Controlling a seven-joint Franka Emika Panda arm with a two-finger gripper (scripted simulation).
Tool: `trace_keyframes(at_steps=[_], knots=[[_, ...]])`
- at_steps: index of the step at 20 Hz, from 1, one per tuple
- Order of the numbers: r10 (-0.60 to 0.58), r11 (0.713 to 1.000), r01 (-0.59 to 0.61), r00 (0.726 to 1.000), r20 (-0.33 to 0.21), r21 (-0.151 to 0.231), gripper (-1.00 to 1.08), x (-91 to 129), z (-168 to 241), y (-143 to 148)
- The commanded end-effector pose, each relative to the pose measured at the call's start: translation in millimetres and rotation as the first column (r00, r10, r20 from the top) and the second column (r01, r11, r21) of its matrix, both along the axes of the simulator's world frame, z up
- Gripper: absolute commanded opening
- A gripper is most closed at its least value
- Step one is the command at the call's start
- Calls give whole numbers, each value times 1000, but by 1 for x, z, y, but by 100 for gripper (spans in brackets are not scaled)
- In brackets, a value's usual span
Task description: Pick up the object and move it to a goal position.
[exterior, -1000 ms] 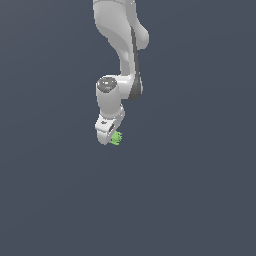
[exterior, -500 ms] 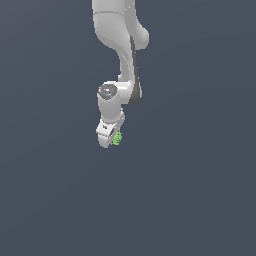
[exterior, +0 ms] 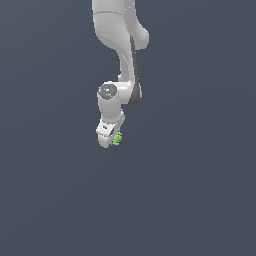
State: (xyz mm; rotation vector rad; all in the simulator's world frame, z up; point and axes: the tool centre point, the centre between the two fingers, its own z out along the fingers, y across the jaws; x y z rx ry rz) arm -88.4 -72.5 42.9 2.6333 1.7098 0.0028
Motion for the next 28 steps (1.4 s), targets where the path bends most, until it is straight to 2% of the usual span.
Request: trace_keyframes(at_steps=[1,7,13,28], knots=[[0,1000,0,1000,0,0,-100,0,0,0],[0,1000,0,1000,0,1,-100,7,10,0],[0,1000,0,1000,0,1,-100,24,35,-1],[1,1000,-1,1000,-1,3,-100,100,143,-3]])
